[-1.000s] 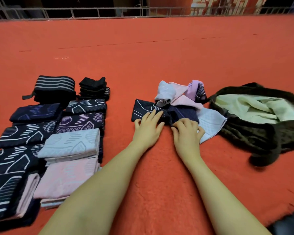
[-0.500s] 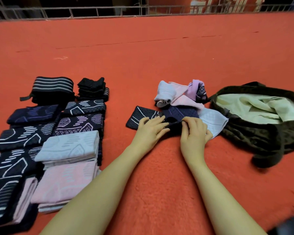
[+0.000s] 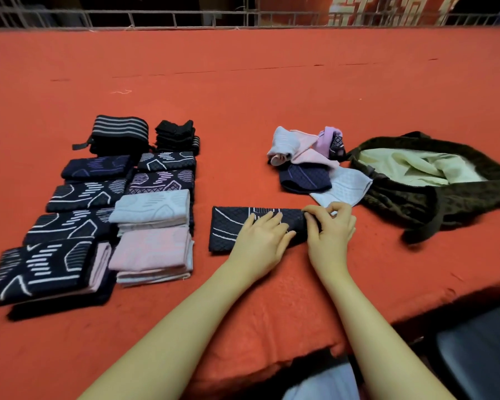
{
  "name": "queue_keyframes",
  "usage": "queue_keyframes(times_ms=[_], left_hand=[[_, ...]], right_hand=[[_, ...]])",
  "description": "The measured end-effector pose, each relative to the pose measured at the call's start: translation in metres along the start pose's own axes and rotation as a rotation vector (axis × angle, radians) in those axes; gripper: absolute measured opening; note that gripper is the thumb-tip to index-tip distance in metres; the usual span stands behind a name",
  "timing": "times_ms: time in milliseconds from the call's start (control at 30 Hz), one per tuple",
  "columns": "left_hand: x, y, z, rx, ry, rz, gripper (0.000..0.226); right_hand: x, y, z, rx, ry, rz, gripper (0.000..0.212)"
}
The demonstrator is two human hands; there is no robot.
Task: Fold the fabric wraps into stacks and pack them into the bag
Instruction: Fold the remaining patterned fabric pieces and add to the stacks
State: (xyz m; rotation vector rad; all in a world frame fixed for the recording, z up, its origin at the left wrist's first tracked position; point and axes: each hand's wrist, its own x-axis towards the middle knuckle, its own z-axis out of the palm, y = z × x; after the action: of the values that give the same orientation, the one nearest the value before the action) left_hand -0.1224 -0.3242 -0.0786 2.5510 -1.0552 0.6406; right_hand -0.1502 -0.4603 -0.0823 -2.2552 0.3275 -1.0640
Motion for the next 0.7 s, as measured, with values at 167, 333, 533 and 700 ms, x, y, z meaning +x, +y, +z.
queue_keyframes(times_ms=[167, 333, 533, 700], left_hand=[[-0.017, 0.017, -0.019, -0.012, -0.186, -0.143, 0.059], [-0.039, 0.000, -0.025, 0.015, -0.490, -0.349, 0.048], [-0.046, 0.007, -0.026, -0.018, -0.456, -0.409, 0.047], [-0.052, 0.007, -0.026, -0.007, -0.414, -0.397, 0.047]], right_hand=[[-0.016, -0.006, -0.015, 0.009, -0.035, -0.001, 0.015], [-0.032, -0.010, -0.021, -0.011, -0.117, 0.076, 0.009], [-0.041, -0.028, -0.015, -0.081, -0.187, 0.125, 0.043], [-0.043, -0.031, -0.014, -0.038, -0.207, 0.241, 0.059]])
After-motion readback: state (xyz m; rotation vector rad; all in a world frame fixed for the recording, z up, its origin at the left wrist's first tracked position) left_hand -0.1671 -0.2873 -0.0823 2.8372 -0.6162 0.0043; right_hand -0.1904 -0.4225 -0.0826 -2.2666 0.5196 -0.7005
